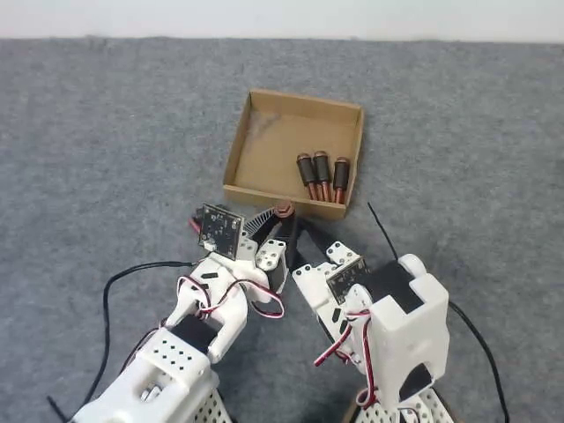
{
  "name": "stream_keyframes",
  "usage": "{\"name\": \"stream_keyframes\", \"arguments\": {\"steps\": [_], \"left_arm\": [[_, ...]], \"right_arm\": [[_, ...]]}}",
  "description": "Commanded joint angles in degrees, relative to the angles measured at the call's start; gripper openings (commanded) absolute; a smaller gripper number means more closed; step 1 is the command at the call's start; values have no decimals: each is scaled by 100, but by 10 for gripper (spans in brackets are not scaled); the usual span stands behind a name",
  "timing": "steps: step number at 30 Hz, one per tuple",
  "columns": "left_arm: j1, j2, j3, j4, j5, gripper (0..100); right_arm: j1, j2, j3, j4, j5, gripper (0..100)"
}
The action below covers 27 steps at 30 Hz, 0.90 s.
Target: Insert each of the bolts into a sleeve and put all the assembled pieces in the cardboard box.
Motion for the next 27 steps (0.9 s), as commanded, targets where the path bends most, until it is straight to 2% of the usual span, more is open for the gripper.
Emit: {"name": "stream_keyframes", "arguments": {"steps": [1,5,19,27], "left_arm": [[18,-149,-66,18,-9,73],[18,-149,-66,211,-9,130],[44,-202,-101,185,-9,130],[53,-211,-523,220,-18,130]], "right_arm": [[127,-84,-26,-154,-62,6],[127,-84,-26,-154,-62,6],[127,-84,-26,-154,-62,6],[207,-31,-185,-145,-53,6]]}}
